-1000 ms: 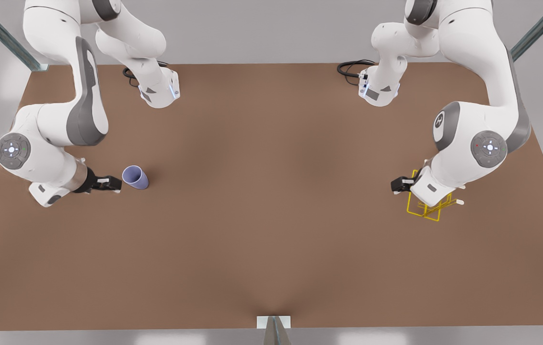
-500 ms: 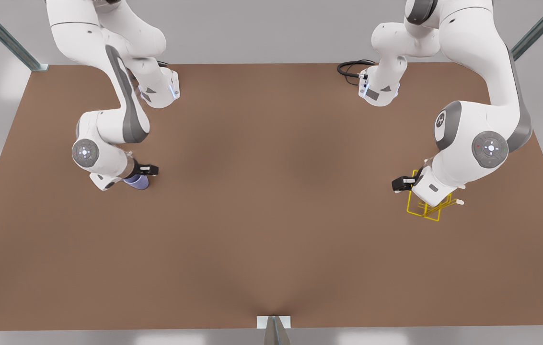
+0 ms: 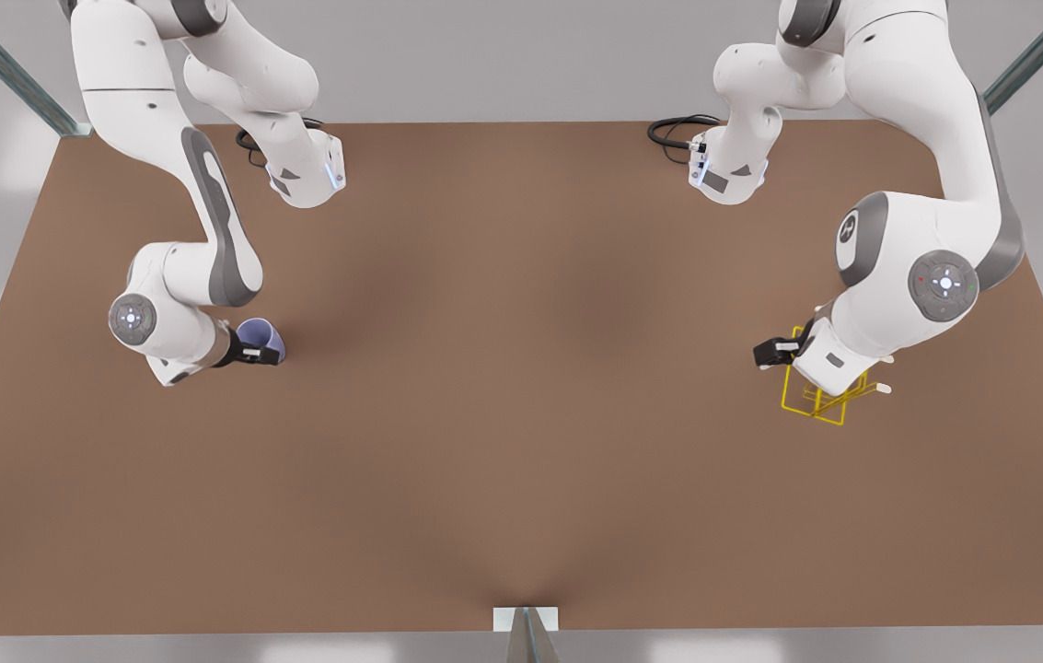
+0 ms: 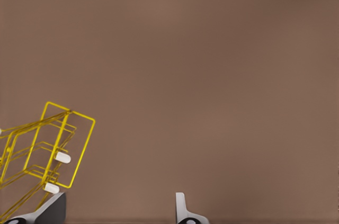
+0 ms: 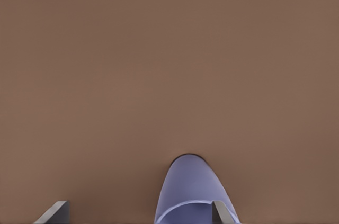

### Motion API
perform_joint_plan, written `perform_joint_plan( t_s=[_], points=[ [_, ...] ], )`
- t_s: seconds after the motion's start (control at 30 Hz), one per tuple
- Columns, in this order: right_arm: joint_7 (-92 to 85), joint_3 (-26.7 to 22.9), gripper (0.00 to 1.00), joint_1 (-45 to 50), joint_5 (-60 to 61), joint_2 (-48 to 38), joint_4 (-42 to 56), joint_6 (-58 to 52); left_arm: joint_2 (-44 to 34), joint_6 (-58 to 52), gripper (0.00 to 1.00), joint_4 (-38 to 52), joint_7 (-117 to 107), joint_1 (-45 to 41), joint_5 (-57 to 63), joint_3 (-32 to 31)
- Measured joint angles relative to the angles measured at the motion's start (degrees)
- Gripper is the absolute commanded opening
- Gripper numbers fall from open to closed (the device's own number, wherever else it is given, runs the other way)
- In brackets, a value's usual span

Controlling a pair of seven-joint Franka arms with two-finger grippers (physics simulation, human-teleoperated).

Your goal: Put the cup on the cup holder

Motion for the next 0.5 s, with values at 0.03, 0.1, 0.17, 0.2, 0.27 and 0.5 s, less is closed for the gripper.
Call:
perform_joint_plan(
  t_s=[0.03,0.1,0.17,0.2,0.27,0.5],
  points=[
    [-0.04,0.0,1.0,-0.49,0.0,0.12,-0.09,0.19,-0.02,-0.15,1.0,0.0,-0.04,0.24,-0.09,0.09],
    [-0.23,0.02,1.0,-1.92,-0.01,0.23,-0.6,0.45,0.08,-0.36,1.0,0.0,-0.09,0.51,-0.23,0.2],
    [-0.61,0.01,1.0,-3.77,-0.01,0.5,-1.23,0.66,0.11,-0.51,1.0,0.0,-0.12,0.54,-0.3,0.22],
    [-0.79,0.0,1.0,-4.13,0.0,0.82,-1.52,0.74,0.12,-0.56,1.0,0.0,-0.13,0.54,-0.33,0.23],
    [-1.12,-0.01,1.0,-4.31,-0.01,1.22,-1.91,0.88,0.16,-0.65,1.0,0.0,-0.16,0.54,-0.36,0.23],
    [-2.01,-0.01,0.92,-4.0,-0.01,2.08,-4.31,1.38,-0.07,-1.06,1.0,0.31,-0.21,0.52,-0.19,0.22]
  ],
)
